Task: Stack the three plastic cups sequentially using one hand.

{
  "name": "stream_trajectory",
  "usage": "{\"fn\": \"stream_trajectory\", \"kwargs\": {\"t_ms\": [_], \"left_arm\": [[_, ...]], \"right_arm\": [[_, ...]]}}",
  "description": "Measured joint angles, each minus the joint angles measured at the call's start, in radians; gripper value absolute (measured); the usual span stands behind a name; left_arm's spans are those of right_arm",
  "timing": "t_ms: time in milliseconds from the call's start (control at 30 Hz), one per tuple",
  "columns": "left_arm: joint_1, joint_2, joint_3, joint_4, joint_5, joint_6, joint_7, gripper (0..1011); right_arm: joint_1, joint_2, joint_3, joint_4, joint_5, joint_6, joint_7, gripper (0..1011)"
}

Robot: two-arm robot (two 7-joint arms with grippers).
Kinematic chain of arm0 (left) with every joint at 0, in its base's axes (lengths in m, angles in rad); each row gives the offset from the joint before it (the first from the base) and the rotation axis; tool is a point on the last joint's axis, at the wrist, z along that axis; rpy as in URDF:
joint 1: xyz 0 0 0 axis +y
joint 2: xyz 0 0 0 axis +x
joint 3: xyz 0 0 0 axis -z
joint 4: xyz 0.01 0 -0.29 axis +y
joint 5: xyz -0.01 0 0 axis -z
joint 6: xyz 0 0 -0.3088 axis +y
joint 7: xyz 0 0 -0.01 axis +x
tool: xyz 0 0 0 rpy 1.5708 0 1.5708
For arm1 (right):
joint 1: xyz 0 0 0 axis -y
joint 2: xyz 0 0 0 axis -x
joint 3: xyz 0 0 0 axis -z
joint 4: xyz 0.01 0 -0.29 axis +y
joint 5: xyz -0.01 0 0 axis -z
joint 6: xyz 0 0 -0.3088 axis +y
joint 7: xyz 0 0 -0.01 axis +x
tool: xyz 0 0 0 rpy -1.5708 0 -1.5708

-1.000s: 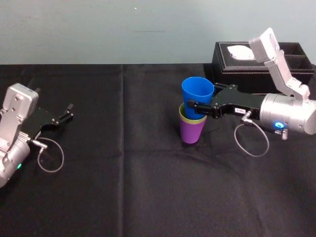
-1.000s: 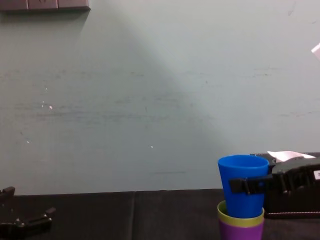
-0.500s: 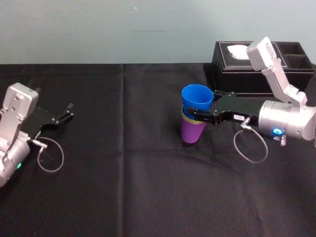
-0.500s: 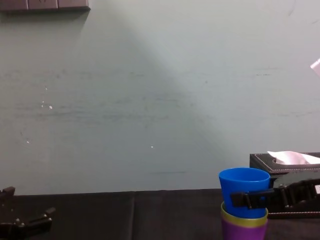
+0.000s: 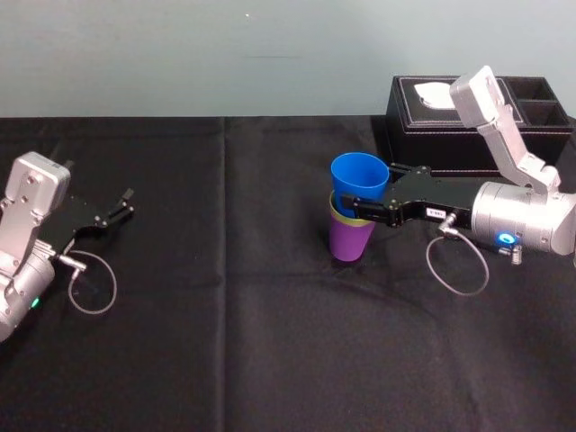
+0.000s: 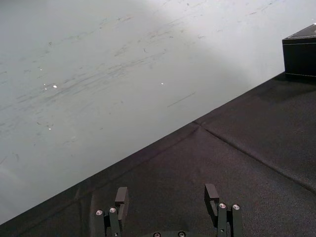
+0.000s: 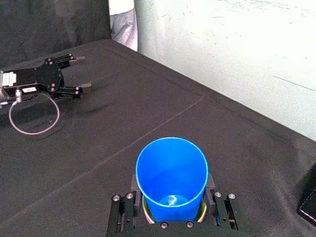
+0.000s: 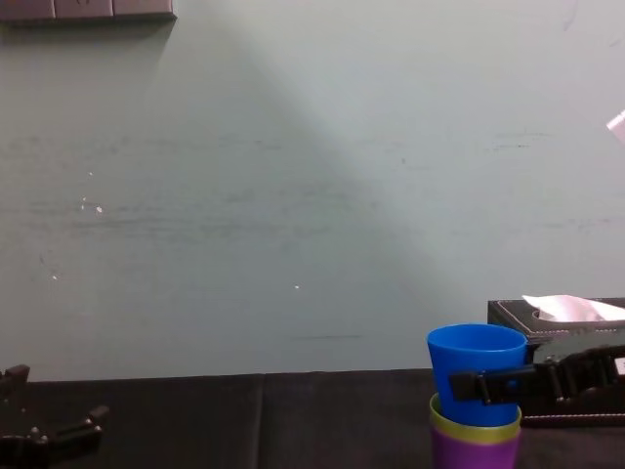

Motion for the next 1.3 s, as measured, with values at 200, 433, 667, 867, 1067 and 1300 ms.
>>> {"fn": "stream_trajectory", "kwargs": {"t_ms": [200, 433, 667, 867, 1067, 1300], "left_arm": [[0.0, 0.0, 0.0, 0.0, 0.0, 0.0, 0.0, 1011], [0.0, 0.0, 0.0, 0.0, 0.0, 0.0, 0.0, 1011], [0.0, 0.0, 0.0, 0.0, 0.0, 0.0, 0.0, 1011], [0.0, 0.0, 0.0, 0.0, 0.0, 0.0, 0.0, 1011], [0.0, 0.0, 0.0, 0.0, 0.0, 0.0, 0.0, 1011], [0.0, 0.0, 0.0, 0.0, 0.0, 0.0, 0.0, 1011]], "right_arm": [[0.0, 0.0, 0.001, -0.001, 0.001, 0.001, 0.0, 837], [0.0, 0.001, 0.001, -0.001, 0.001, 0.001, -0.001, 1003], [0.0, 0.001, 0.001, -0.002, 0.001, 0.002, -0.001, 1000], [-0.01, 0.006, 0.011, -0.018, 0.003, 0.0, -0.011, 1000], [-0.061, 0.032, 0.053, -0.075, 0.023, -0.011, -0.039, 1000], [-0.153, 0.07, 0.121, -0.148, 0.033, -0.045, -0.101, 1000]]}}
